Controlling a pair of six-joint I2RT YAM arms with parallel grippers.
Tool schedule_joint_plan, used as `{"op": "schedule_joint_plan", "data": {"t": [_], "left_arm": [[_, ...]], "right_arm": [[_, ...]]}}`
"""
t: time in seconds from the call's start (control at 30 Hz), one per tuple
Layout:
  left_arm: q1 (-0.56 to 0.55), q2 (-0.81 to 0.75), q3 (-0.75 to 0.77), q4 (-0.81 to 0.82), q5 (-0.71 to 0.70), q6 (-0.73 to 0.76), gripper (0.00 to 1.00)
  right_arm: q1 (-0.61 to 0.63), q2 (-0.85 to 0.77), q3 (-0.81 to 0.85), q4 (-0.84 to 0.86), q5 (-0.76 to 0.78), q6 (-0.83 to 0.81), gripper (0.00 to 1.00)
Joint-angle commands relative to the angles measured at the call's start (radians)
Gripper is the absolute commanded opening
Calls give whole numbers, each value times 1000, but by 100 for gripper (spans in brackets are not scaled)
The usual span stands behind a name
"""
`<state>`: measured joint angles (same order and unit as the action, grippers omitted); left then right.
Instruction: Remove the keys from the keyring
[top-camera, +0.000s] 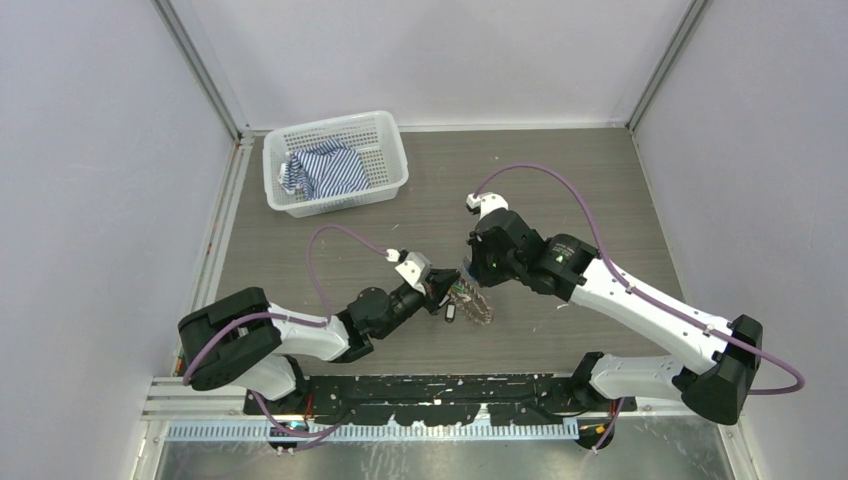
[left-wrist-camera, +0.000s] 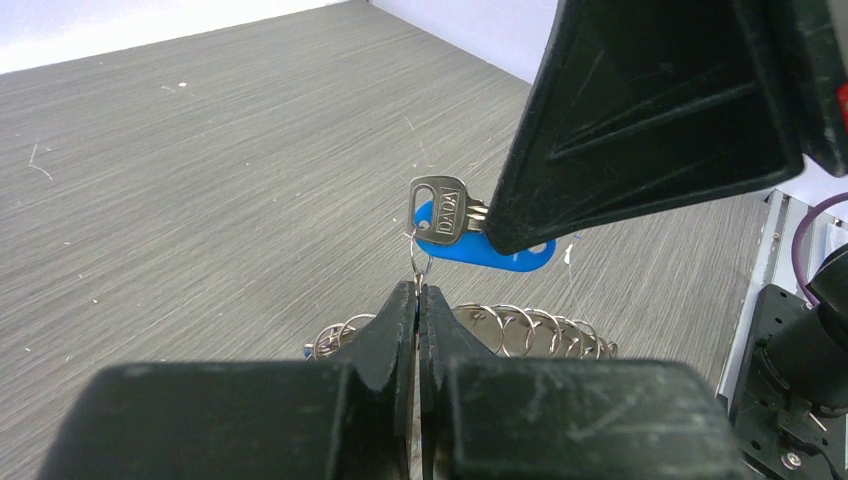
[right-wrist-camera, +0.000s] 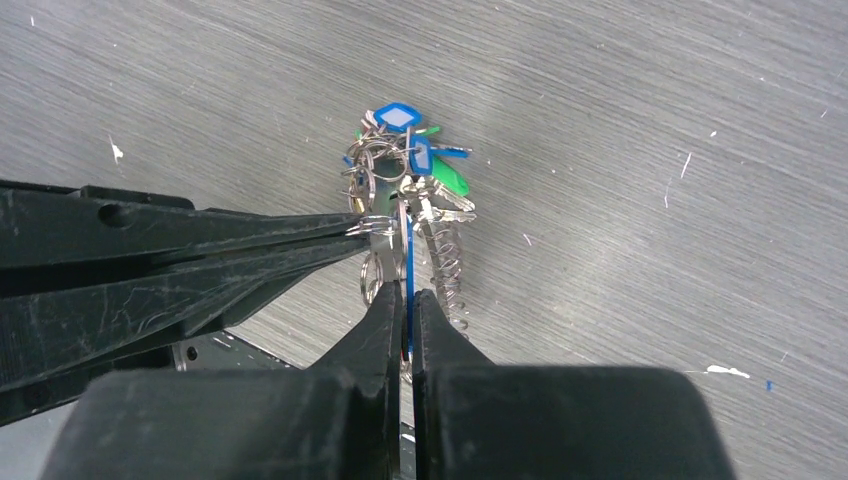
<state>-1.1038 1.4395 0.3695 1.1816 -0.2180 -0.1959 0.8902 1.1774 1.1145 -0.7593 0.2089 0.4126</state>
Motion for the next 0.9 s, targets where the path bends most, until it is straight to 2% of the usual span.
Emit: {"op": "schedule_joint_plan", "data": {"t": [0.0, 0.3, 0.43, 0.5, 0.7, 0.87], "left_arm": [[-9, -33, -28, 65, 0, 33, 1], [-14, -19, -33, 99, 2, 34, 0], [-14, -16, -41, 98, -26, 33, 26], [-12, -28, -46, 85, -45, 39, 30], [29, -81, -54, 0, 1, 21, 31], [115, -144, -43, -92, 167, 0, 30]], "right_arm": [[-53, -2, -13, 36, 115, 60, 1], [-65, 0, -36, 70, 51, 38, 1], [-65, -10, -4, 73, 5, -13, 1], [-62, -14, 3, 80, -27, -29, 1], [-29, -16, 27, 81, -64, -75, 1], [12, -10, 45, 78, -57, -104, 1]]}}
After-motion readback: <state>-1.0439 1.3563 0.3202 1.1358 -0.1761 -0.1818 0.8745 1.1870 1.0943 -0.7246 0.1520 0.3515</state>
